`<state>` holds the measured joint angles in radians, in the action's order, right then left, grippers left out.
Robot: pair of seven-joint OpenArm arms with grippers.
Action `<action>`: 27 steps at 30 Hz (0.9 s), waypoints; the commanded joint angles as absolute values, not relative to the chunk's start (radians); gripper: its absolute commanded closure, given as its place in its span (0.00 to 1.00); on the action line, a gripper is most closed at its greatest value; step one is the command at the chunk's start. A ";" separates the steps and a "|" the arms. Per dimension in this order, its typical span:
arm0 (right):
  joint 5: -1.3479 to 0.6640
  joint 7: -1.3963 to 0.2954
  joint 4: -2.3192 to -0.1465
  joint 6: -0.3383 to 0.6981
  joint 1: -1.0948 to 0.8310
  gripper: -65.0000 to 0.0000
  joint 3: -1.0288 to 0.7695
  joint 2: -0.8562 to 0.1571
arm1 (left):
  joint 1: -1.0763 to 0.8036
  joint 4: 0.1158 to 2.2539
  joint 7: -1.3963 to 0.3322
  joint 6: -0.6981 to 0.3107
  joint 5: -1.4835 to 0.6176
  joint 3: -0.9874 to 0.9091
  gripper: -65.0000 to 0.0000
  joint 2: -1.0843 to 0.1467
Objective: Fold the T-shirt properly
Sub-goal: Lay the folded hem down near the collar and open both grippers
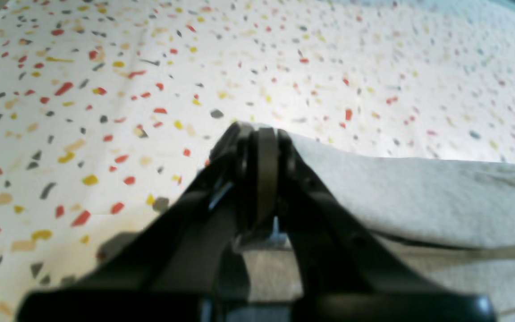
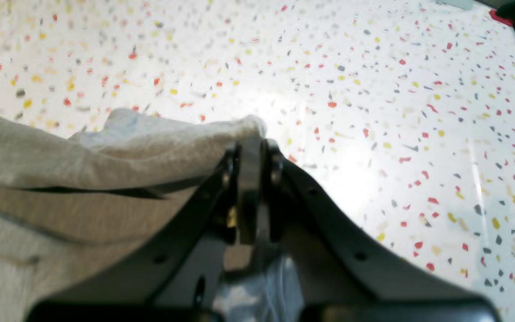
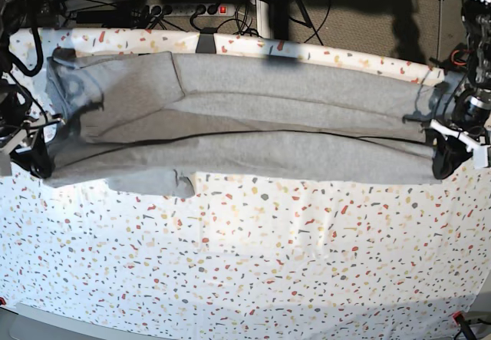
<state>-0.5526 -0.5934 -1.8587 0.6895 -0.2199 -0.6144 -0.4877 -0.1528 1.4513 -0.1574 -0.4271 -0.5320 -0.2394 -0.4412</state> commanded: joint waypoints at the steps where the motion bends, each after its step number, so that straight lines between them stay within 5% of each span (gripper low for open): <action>1: -0.560 -0.570 -1.884 0.692 -0.226 1.00 -0.623 -0.507 | -0.152 1.474 -0.124 -0.431 -0.544 -0.248 1.00 -0.470; 15: -0.524 -0.571 -1.909 0.693 -0.390 1.00 -0.733 -0.507 | -0.260 1.483 -0.173 -0.465 -0.544 -0.250 1.00 -0.507; 22: -0.536 -0.722 -1.902 0.692 -0.413 1.00 -0.689 -0.507 | -0.319 1.483 -0.220 -0.465 -0.480 -0.250 1.00 -0.508; 23: -0.535 -0.737 -1.902 0.692 -0.413 0.97 -0.680 -0.507 | -0.323 1.483 -0.221 -0.464 -0.465 -0.250 0.91 -0.508; 27: -0.536 -0.719 -1.902 0.691 -0.413 0.51 -0.647 -0.507 | -0.324 1.483 -0.216 -0.464 -0.461 -0.250 0.47 -0.508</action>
